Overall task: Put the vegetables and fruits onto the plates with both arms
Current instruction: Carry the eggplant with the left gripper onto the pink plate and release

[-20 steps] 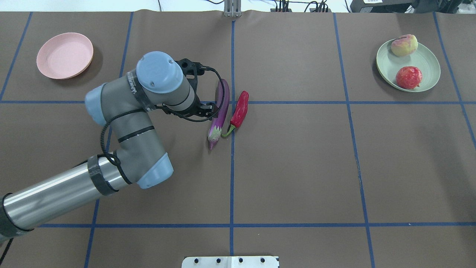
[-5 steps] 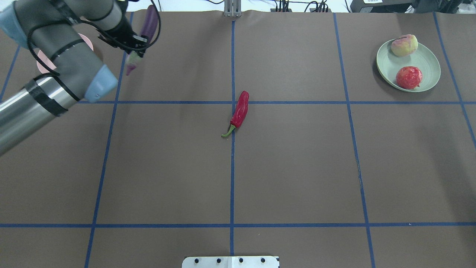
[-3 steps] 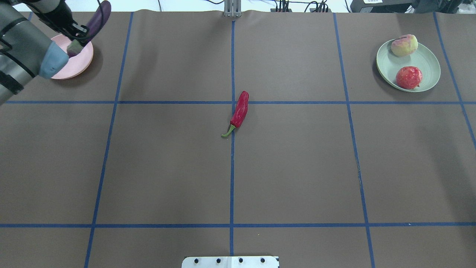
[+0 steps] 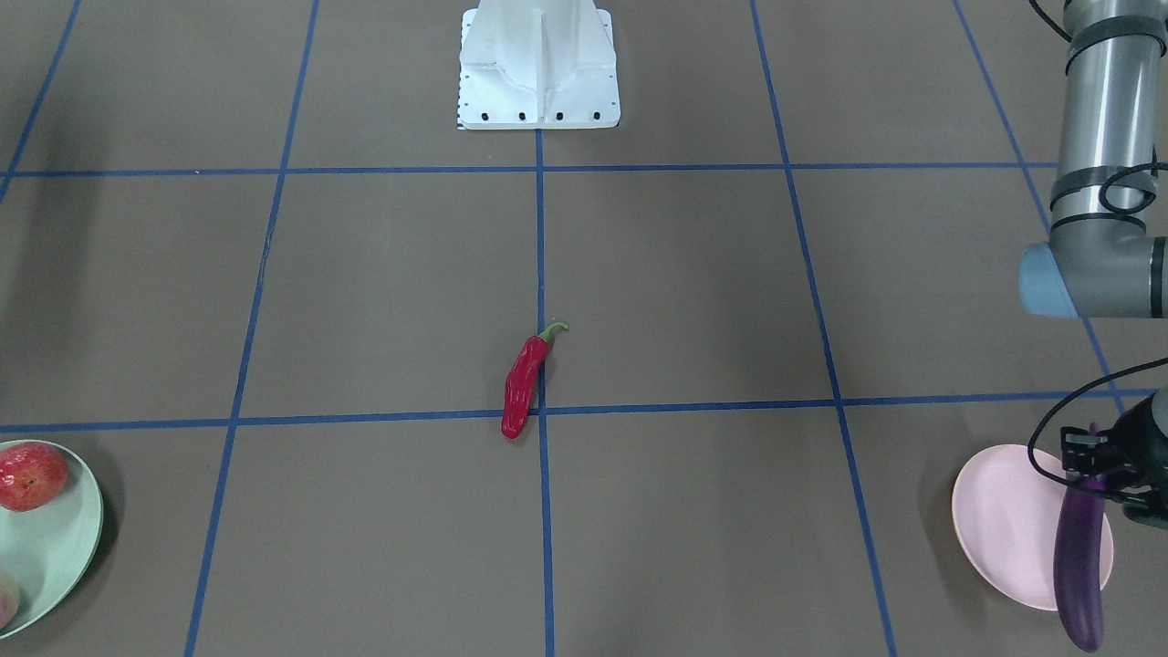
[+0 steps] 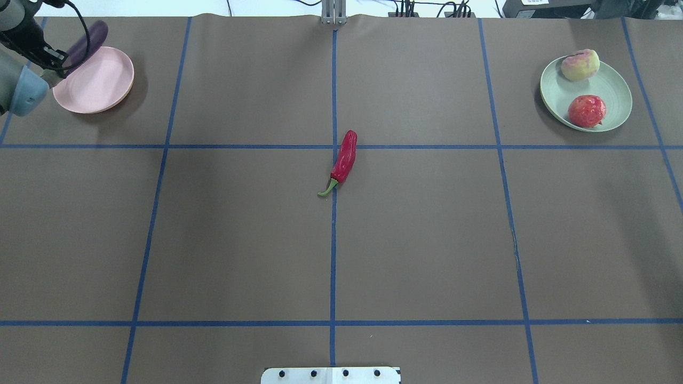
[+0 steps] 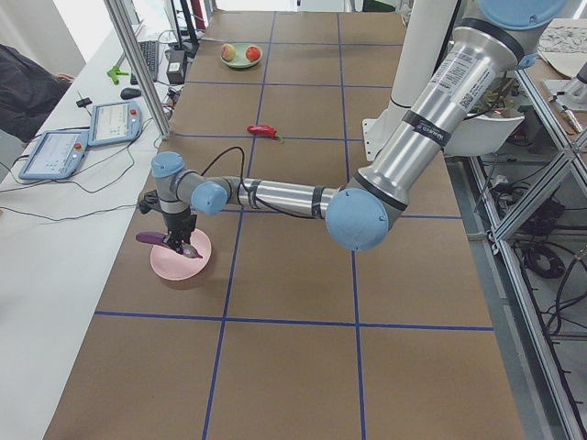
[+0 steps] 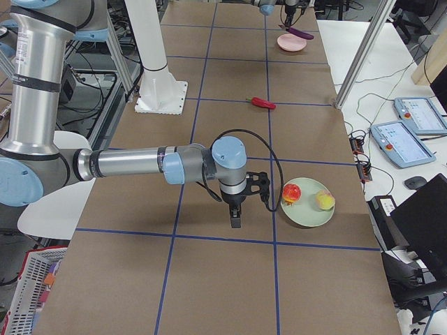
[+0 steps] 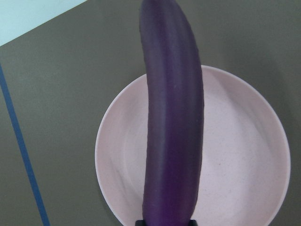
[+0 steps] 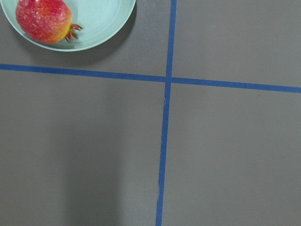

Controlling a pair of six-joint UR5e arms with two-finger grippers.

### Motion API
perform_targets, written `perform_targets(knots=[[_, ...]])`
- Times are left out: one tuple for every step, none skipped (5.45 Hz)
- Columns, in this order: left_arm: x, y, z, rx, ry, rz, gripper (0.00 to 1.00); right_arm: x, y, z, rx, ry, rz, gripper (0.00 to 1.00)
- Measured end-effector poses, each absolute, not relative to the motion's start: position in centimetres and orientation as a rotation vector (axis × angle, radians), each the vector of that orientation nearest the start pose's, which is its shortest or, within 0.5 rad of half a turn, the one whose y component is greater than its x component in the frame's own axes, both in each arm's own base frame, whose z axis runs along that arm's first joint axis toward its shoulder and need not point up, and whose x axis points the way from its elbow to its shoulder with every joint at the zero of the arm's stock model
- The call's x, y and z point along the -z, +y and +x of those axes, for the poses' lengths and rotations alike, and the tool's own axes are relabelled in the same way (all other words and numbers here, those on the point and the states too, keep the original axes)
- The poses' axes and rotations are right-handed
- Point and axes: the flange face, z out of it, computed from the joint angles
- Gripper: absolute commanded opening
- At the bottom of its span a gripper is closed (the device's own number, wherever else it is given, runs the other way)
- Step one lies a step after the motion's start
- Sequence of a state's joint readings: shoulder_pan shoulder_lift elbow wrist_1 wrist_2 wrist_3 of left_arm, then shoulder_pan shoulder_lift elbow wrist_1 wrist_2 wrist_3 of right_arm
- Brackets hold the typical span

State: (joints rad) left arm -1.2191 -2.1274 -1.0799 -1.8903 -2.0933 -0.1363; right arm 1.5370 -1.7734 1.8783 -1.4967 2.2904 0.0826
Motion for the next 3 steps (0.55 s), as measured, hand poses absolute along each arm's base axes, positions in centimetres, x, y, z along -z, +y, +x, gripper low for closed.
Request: perform_targets(knots=[[-53.1, -72.1, 17.6, -0.298, 0.609, 0.273, 1.00, -59.3, -41.8, 5.3, 0.018, -0.728, 0.131, 1.00], [-50.2, -72.2, 17.8, -0.256, 0.636, 0.303, 1.00, -59.3, -41.8, 5.3, 0.018, -0.730, 0.131, 1.00], [-45.1, -72.0, 20.2, -0.177, 0.696, 0.312, 1.00, -59.3, -41.8, 5.3, 0.018, -0.731, 0.131, 1.00]])
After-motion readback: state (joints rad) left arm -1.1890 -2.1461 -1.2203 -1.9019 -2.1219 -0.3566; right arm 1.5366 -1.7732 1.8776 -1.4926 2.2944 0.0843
